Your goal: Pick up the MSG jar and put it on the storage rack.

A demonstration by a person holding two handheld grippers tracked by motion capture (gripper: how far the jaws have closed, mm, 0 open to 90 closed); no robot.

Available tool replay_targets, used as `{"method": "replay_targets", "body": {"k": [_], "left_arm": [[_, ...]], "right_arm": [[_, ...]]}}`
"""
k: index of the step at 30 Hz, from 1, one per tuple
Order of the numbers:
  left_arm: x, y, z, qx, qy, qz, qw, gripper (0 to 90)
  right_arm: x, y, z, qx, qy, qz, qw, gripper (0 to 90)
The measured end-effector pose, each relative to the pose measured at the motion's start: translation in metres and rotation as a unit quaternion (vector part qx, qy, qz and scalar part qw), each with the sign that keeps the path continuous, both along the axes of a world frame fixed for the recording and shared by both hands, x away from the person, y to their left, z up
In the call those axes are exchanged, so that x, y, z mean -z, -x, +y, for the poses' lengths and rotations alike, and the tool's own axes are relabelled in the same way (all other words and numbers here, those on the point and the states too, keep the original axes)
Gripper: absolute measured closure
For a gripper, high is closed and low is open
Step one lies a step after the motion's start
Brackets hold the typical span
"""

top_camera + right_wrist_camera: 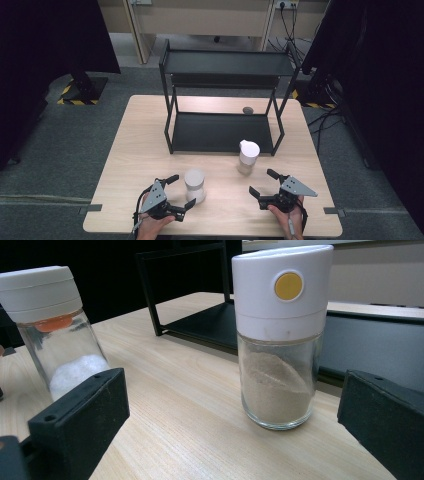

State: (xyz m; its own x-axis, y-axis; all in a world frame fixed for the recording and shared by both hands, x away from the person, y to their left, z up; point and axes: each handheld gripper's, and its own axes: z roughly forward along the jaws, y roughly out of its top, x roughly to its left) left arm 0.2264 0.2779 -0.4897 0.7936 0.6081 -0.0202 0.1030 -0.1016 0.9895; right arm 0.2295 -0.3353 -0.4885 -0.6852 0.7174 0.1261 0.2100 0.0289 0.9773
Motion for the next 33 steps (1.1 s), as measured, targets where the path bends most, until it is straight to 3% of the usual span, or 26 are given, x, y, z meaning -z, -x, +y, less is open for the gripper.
{"method": "replay_targets", "body": {"k": [18,26,33], "left_arm": [[0.0,-0.002,-0.006,0.006,0.004,0.002,1.0,0.5],[0.0,-0.007,-0.007,0.002,0.02,0.013,0.9997,0.9],[-0.002,-0.011,-0.013,0.006,0.016,0.012,0.9998,1.8]], "right_arm": [[0.001,0.0,0.0,-0.001,-0.001,0.001,1.0,0.4],[0.001,-0.001,0.0,-0.001,-0.003,0.002,1.0,0.4],[0.001,-0.001,0.0,-0.002,-0.004,0.002,1.0,0.4]]}}
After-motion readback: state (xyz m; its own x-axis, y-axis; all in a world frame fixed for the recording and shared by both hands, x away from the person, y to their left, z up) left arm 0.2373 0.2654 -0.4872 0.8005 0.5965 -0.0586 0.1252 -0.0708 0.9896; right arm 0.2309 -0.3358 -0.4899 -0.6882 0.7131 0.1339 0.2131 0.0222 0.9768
